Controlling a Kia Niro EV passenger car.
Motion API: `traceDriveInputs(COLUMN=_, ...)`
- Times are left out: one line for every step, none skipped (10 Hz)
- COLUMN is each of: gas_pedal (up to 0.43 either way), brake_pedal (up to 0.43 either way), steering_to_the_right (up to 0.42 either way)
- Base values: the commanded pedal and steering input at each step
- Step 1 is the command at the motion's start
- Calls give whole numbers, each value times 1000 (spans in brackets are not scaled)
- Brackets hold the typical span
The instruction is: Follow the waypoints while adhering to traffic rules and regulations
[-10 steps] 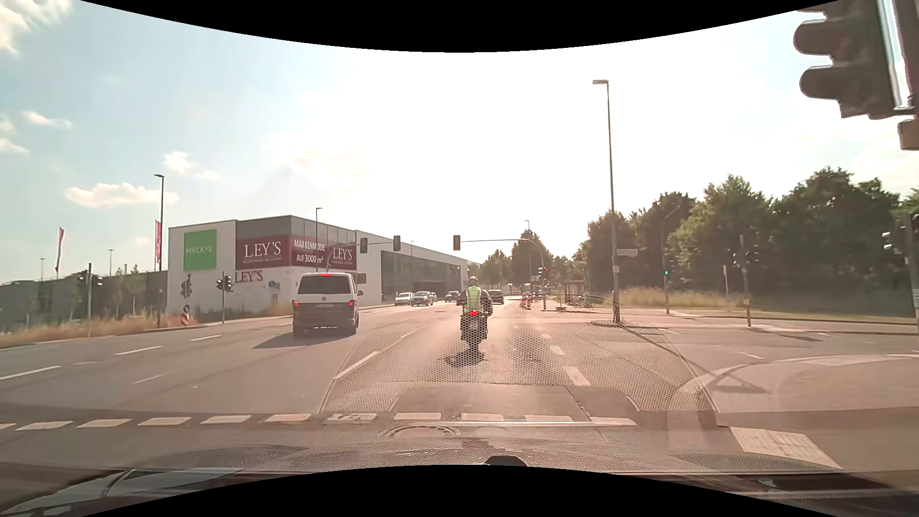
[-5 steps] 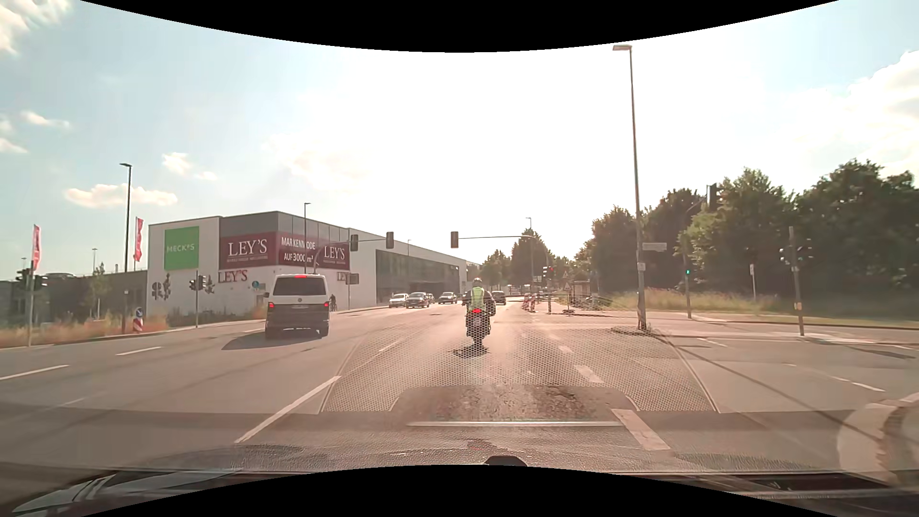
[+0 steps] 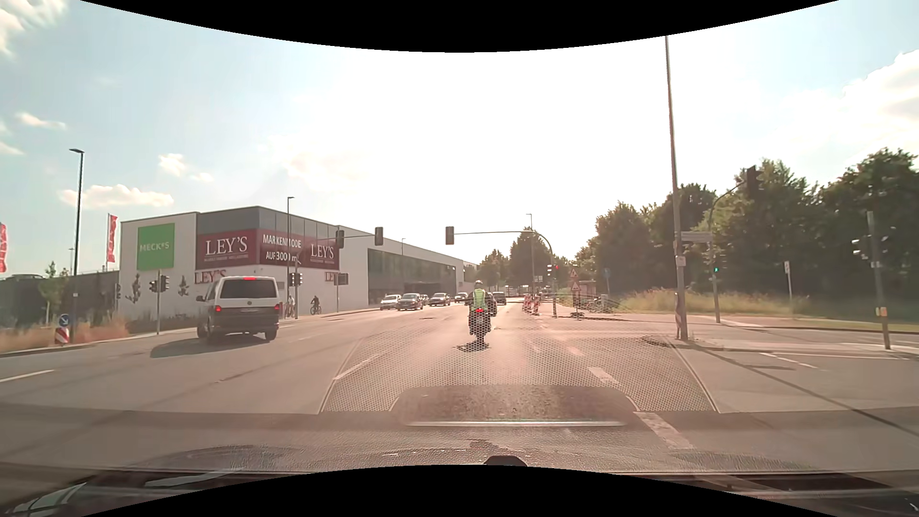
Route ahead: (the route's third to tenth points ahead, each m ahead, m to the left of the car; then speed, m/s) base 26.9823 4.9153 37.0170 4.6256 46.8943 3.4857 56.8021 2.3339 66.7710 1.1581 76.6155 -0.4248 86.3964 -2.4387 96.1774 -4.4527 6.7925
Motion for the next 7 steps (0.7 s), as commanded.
traceDriveInputs(gas_pedal=280, brake_pedal=0, steering_to_the_right=9)
traceDriveInputs(gas_pedal=280, brake_pedal=0, steering_to_the_right=7)
traceDriveInputs(gas_pedal=280, brake_pedal=0, steering_to_the_right=6)
traceDriveInputs(gas_pedal=280, brake_pedal=0, steering_to_the_right=6)
traceDriveInputs(gas_pedal=280, brake_pedal=0, steering_to_the_right=6)
traceDriveInputs(gas_pedal=280, brake_pedal=0, steering_to_the_right=8)
traceDriveInputs(gas_pedal=280, brake_pedal=0, steering_to_the_right=11)
